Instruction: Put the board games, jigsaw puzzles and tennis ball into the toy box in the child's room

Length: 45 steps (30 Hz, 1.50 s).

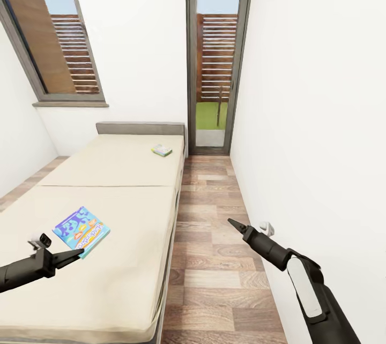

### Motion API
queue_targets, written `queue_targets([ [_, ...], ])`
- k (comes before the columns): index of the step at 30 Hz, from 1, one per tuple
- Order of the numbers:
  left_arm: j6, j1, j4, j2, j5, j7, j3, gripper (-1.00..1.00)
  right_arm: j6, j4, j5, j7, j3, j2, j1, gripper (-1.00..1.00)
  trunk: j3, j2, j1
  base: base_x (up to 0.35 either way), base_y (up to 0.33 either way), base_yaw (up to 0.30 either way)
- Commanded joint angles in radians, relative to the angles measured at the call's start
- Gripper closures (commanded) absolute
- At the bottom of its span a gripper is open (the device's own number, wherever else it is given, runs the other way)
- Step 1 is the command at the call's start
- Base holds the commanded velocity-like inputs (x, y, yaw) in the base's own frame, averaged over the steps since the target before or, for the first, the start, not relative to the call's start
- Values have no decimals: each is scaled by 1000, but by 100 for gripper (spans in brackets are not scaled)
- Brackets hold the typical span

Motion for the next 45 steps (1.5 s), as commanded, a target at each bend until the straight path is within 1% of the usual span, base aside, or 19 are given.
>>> queue_targets([
  [1, 10, 0, 0, 0, 0, -4, 1, 100, 8, 0, -4, 1, -2, 0, -1, -100, -1, -1, 0, 0, 0, 0],
  [7, 10, 1, 0, 0, 0, -4, 3, 100, 6, 0, -4, 0, -2, 5, -1, -100, -1, -1, 0, 0, 15, 0],
  [14, 10, 1, 0, 0, 0, -4, 4, 100, 6, -6, -4, -2, -2, 7, -1, -100, -1, -1, 0, -14, 150, 9],
  [20, 10, 1, -5, 0, 0, -4, 4, 100, 7, -7, -5, -2, -2, 7, -1, -100, -1, -1, 0, -2, 30, 212],
  [29, 11, 1, -6, 0, 0, -4, 8, 100, 3, -7, -2, -2, -2, 7, -1, -100, 27, 62, -35, 0, 2, 283],
  [35, 11, 0, -6, 0, 0, -4, 2, 100, -4, -7, 1, 0, -2, 7, -1, -100, 46, 104, -58, -3, 0, 288],
  [45, 11, 0, -6, 0, 0, -4, 0, 100, -5, -8, 4, -2, -2, 7, -1, -100, 77, 174, -96, -104, 0, 288],
])
